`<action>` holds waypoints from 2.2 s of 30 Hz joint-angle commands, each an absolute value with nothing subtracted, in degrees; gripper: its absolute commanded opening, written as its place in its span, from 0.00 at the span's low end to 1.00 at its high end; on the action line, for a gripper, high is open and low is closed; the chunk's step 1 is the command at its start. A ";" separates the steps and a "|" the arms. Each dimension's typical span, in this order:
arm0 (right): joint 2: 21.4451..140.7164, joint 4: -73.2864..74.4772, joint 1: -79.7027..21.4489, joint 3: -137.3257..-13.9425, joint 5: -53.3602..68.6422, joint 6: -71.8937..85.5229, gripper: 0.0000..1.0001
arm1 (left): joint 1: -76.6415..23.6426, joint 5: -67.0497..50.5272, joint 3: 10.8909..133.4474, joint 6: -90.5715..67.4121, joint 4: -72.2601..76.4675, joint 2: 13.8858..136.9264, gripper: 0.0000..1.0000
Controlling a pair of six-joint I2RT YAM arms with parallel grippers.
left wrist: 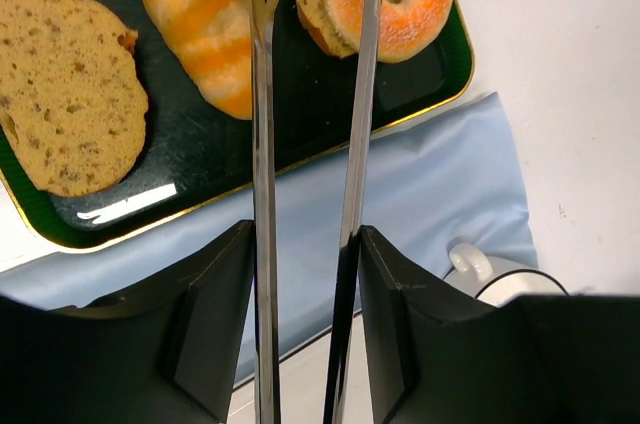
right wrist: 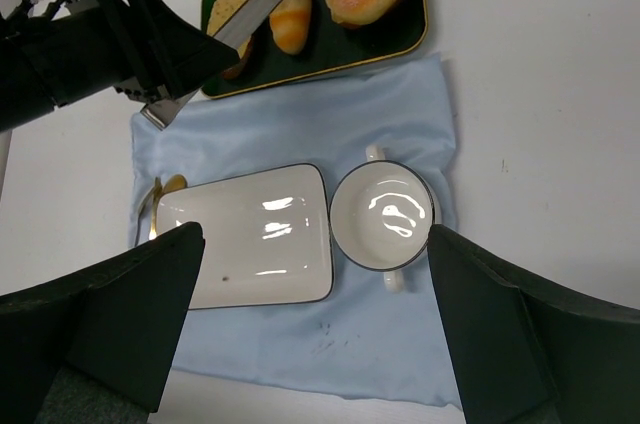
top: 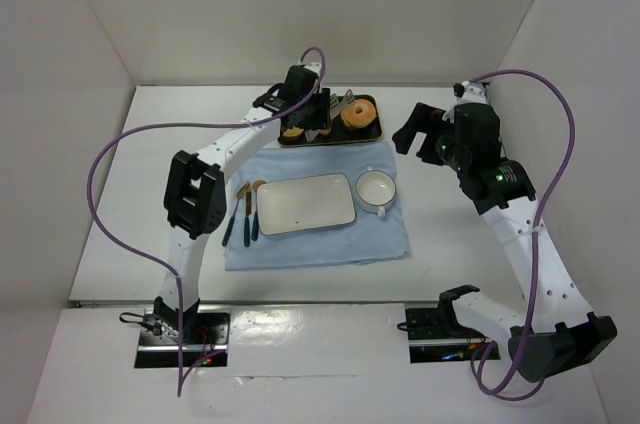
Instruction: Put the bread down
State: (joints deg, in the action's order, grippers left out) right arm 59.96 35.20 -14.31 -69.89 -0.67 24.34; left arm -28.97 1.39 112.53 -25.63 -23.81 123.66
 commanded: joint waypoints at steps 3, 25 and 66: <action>60.03 33.93 -14.15 -71.02 -1.23 23.38 1.00 | -29.00 -0.35 115.58 -25.14 -21.01 124.10 0.56; 58.97 33.93 -13.10 -69.43 -2.29 23.91 1.00 | -30.06 -2.72 115.58 -25.14 -21.53 126.83 0.53; 67.32 27.08 -12.57 -73.64 0.70 26.54 1.00 | -34.89 4.83 93.45 -21.27 -27.77 96.70 0.00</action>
